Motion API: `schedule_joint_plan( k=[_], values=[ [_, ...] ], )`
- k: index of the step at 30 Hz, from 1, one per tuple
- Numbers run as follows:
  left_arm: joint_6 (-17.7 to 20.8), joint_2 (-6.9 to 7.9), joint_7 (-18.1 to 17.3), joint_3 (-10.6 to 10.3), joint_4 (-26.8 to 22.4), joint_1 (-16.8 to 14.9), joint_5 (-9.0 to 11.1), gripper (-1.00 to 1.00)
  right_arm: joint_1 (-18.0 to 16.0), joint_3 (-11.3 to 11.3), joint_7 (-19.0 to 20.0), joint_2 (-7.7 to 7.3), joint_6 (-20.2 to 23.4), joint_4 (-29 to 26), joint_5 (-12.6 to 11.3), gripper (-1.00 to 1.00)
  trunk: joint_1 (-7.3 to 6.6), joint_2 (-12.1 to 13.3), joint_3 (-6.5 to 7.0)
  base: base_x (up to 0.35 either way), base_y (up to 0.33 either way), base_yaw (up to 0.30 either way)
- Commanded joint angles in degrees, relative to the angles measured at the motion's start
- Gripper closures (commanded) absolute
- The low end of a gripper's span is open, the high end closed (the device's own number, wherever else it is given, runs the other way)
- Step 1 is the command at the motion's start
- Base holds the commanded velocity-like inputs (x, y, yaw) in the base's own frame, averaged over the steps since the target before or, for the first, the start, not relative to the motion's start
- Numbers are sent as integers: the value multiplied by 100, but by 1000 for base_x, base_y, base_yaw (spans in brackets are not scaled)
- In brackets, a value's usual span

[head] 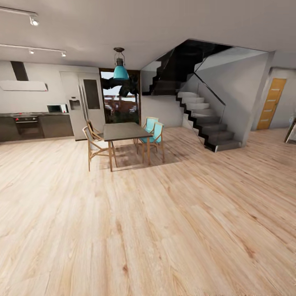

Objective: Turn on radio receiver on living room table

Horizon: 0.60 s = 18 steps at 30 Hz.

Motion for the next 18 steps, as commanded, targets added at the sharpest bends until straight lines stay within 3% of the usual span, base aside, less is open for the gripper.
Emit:
schedule_joint_plan(
  k=[1,18],
  values=[
    [0,0,0,0,-1,0,0,-100,0,2,0,0,0,0,0,-100,0,0,2,0,0,-275],
    [-44,-11,0,-8,1,0,3,-100,0,5,0,0,0,0,0,-100,0,0,36,0,0,-275]
  ],
)
